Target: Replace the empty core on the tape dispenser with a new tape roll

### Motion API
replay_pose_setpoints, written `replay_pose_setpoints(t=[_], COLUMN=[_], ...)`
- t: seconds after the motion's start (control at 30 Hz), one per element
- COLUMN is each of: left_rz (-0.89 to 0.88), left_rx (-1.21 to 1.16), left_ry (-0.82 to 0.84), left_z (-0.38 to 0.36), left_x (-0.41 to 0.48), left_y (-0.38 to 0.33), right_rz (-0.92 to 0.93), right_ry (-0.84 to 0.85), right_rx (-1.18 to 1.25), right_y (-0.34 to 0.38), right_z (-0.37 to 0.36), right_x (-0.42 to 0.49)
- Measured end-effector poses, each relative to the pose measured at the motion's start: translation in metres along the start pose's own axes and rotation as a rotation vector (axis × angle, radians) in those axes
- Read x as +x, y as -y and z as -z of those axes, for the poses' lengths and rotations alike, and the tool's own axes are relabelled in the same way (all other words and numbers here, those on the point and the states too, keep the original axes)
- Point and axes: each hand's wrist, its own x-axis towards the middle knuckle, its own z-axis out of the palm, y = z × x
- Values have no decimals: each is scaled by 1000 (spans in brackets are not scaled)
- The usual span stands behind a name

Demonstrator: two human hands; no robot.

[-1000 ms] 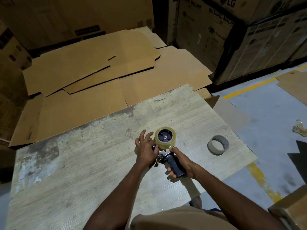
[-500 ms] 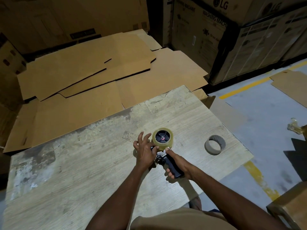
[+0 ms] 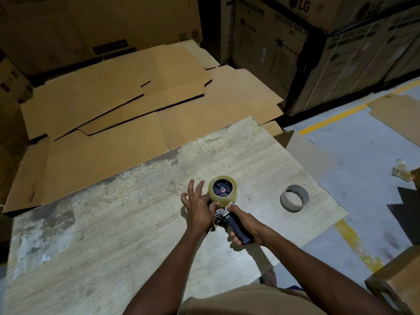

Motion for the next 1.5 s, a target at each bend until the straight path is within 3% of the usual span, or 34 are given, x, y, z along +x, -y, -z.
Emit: replay_pose_setpoints(t=[0.3,0.73,0.97,1.13,1.33,1.5], left_rz=[-22,27,0,-50,-153,-369], left_rx=[-47,-186,-141,-93,-46,160], left_ry=[25,-99,-117,-101,-52,123], left_z=[-12,-14,-14,-12,-2,46], left_x=[1,-9,-12,-13,-12,22], left_y=[5,1,0,2,-1,-27], right_rz=[15,11,-50,-45,55,-14], right_ry=[-71,-93,-16,-19,-196,-92], right_rx=[-48,-83,-83,-74,-45,59], right_y=[3,1,0,3,13,36], right_z=[3,6,8,2,0,4], right_x=[-1,-1,-4,-11,-27,-43])
